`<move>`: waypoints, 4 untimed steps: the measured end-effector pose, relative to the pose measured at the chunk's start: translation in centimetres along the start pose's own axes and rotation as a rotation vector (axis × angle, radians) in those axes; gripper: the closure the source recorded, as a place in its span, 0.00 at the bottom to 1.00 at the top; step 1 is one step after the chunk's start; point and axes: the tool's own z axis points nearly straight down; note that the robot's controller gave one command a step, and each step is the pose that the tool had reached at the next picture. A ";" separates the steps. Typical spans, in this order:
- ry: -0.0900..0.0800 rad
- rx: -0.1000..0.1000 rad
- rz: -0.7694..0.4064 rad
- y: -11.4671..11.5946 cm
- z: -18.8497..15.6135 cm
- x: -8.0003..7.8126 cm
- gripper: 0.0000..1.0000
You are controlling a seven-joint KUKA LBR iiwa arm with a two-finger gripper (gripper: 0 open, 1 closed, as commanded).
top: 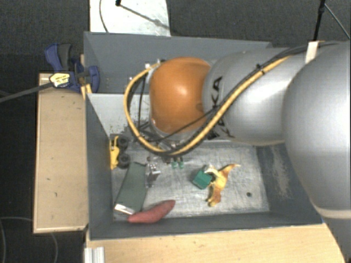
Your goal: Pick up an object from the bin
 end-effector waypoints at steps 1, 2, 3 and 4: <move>-0.001 0.000 -0.096 -1.4 -0.6 3.3 0.00; -0.002 0.001 0.038 0.9 0.9 3.8 0.00; -0.001 -0.002 0.054 -0.2 2.0 5.3 0.00; -0.003 0.001 -0.208 -1.5 1.1 5.7 0.00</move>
Offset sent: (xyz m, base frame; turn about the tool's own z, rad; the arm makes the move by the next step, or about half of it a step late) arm -0.0440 0.0295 -0.0230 0.1116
